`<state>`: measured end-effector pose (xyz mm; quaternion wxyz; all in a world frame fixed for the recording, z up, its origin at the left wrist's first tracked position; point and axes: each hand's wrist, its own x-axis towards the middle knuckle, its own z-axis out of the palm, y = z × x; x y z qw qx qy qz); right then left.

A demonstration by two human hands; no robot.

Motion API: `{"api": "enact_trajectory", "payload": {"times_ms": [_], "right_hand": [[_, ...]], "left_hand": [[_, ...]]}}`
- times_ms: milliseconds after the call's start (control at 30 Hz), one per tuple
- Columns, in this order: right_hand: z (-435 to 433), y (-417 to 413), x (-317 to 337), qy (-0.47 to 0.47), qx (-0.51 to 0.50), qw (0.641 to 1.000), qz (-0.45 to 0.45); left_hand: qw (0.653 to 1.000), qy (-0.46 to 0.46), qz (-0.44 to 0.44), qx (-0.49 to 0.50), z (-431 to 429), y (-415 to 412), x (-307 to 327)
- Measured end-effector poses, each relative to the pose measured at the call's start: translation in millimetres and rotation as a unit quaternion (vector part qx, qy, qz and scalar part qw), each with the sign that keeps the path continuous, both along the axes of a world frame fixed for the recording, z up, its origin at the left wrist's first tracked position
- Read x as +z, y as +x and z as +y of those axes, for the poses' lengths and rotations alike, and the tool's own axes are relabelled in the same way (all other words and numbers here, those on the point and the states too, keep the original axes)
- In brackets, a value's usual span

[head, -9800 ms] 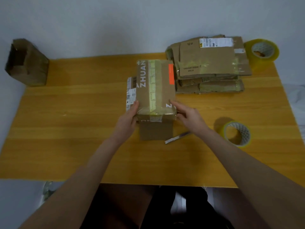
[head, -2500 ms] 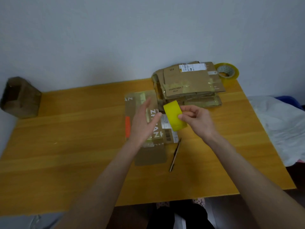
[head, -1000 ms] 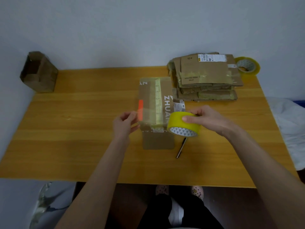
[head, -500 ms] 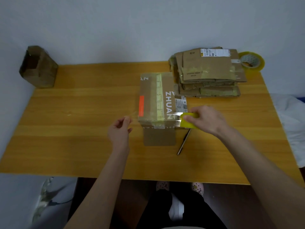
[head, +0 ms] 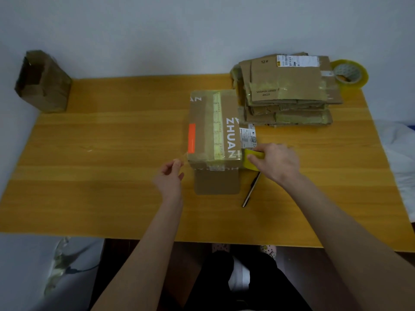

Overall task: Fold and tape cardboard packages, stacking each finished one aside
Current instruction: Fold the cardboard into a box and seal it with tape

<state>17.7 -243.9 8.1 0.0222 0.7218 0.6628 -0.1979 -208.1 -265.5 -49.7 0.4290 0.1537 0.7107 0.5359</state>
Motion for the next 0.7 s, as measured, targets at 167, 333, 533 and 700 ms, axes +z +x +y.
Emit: {"api": "enact_trajectory", "payload": {"times_ms": [167, 333, 533, 700], "right_hand": [[3, -5, -11, 0.002, 0.001, 1.0, -0.001], [14, -7, -17, -0.005, -0.008, 1.0, 0.015], [20, -5, -23, -0.014, -0.009, 0.999, 0.034], [20, -2, -23, -0.017, -0.009, 0.999, 0.047]], "left_hand": [[0.999, -0.024, -0.03, -0.003, 12, -1, -18], [0.998, -0.046, -0.006, -0.043, 32, -3, -30], [0.986, -0.078, 0.083, -0.118, 54, -9, -33], [0.904, -0.016, 0.396, -0.157, 34, -8, -14]]}}
